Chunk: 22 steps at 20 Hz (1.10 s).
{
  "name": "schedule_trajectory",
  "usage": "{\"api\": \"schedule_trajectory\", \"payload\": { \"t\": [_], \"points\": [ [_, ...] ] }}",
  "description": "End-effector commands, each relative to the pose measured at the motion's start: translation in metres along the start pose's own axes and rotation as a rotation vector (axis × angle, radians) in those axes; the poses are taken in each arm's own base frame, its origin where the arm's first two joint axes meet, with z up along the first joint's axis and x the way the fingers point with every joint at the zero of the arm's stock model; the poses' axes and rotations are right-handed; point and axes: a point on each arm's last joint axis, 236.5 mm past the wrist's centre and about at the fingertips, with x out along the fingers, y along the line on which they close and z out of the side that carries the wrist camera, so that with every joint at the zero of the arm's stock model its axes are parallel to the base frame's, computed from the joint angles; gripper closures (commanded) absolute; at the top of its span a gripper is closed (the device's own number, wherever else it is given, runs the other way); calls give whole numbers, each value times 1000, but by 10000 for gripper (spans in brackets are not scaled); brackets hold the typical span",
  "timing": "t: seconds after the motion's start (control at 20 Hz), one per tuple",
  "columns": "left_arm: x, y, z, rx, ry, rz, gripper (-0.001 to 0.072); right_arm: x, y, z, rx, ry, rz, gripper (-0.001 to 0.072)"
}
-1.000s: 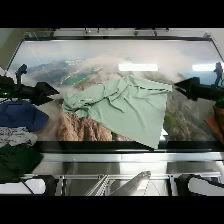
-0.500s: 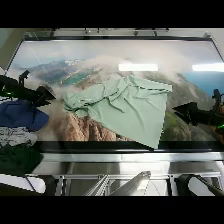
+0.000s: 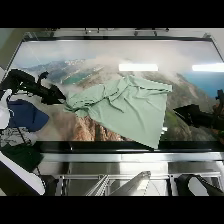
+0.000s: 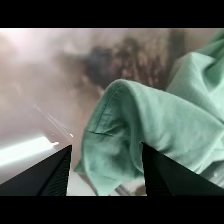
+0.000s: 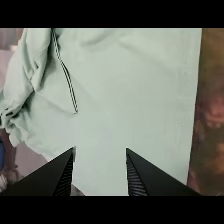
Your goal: Fold the shirts.
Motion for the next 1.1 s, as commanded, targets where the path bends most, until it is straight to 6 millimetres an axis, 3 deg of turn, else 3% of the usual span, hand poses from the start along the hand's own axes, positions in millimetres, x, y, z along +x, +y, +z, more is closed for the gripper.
{"api": "schedule_trajectory", "payload": {
  "t": [0.0, 0.15, 0.2, 0.25, 0.3, 0.45, 0.5, 0.55, 0.75, 0.85, 1.05],
  "points": [
    [15, -9, -15, 2, 130, -81, 234, -4, 7, 0, -23, -12, 6, 352],
    [14, -37, -9, 9, 109, -210, 238, -5, 8, -3, -26, 2, 10, 352],
    [13, -39, -11, 10, 116, -218, 341, -4, 7, -5, -29, 7, 6, 352],
    [13, -40, -13, 14, 123, -219, 493, -5, 2, -7, -27, 18, -15, 352],
    [13, -40, -13, 16, 123, -222, 556, -5, -7, -12, -18, 39, -51, 352],
    [15, -43, -14, 21, 131, -227, 559, -9, -36, -30, 41, 107, -174, 351],
    [15, -45, -16, 31, 138, -232, 589, -9, -44, -37, 71, 124, -203, 350],
    [15, -47, -18, 47, 150, -235, 672, -10, -53, -45, 112, 143, -234, 350],
    [16, -49, -20, 56, 158, -236, 673, -3, -77, -93, 248, 232, -275, 336],
    [14, -48, -22, 54, 165, -241, 674, 2, -86, -119, 299, 271, -278, 222],
    [11, -46, -25, 48, 172, -248, 674, 12, -92, -153, 356, 314, -275, 212]
  ]
}}
